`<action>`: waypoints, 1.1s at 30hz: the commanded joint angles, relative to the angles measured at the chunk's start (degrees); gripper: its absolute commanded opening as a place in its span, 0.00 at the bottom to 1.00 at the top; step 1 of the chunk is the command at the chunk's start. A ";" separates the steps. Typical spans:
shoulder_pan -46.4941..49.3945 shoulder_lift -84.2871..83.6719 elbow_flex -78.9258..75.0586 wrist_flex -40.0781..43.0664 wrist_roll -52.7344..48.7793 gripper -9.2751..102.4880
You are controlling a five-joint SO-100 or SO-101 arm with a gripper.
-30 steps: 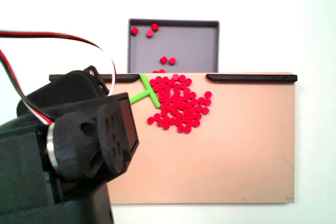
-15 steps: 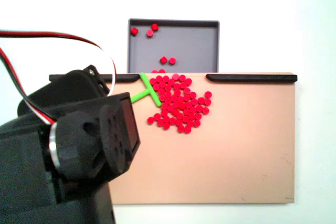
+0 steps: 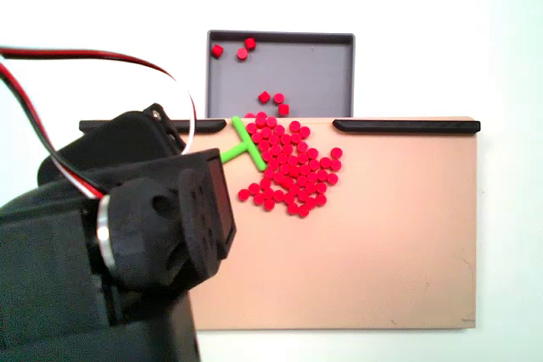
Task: Push granules from left to the grey container
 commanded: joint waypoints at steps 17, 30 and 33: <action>0.09 2.20 -0.18 0.26 -0.09 0.08; -2.46 12.13 -0.18 2.11 -0.26 0.08; -4.04 16.08 0.00 2.11 -1.05 0.08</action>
